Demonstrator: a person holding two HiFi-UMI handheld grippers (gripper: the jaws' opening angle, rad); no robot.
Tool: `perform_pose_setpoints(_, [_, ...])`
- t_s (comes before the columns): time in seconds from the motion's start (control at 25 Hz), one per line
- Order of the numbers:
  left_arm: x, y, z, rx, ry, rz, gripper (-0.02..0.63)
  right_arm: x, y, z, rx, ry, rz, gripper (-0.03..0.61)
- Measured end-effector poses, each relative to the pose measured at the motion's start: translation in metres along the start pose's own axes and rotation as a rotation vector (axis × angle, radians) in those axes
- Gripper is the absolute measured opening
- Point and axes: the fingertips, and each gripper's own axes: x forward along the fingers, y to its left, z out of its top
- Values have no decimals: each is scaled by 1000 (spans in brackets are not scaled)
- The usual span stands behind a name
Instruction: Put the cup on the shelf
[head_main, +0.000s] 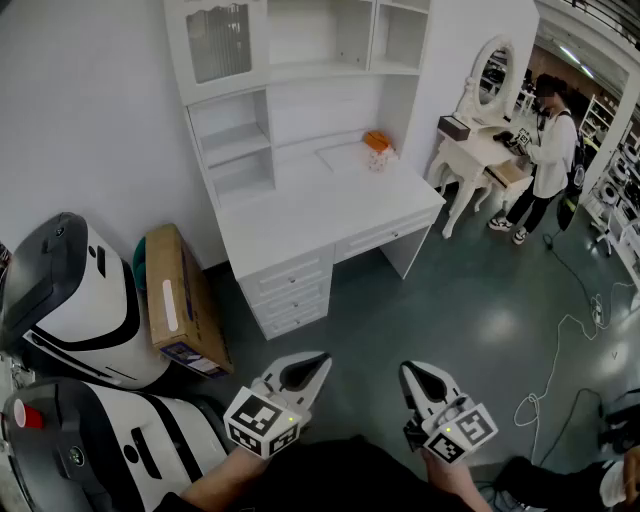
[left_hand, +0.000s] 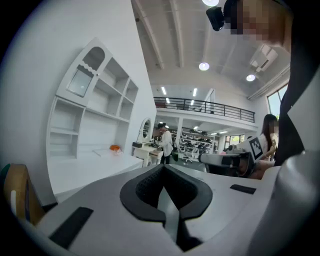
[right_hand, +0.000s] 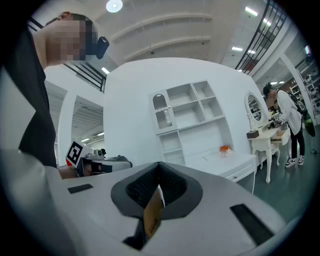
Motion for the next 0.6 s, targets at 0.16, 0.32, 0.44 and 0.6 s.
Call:
perform_pose_setpoints(0.16, [15, -15, -4, -2, 4, -10, 3, -13, -10, 0, 2, -1, 7, 15])
perform_pose_setpoints(0.32, [32, -32, -6, 6, 13, -24, 3, -30, -23, -1, 7, -4, 1, 16])
perform_pose_setpoints(0.44, [49, -49, -8, 5, 17, -43, 3, -47, -34, 0, 11, -1, 3, 15])
perform_pose_setpoints(0.6, [71, -76, -13, -10, 17, -74, 3, -70, -41, 4, -1, 3, 30, 17])
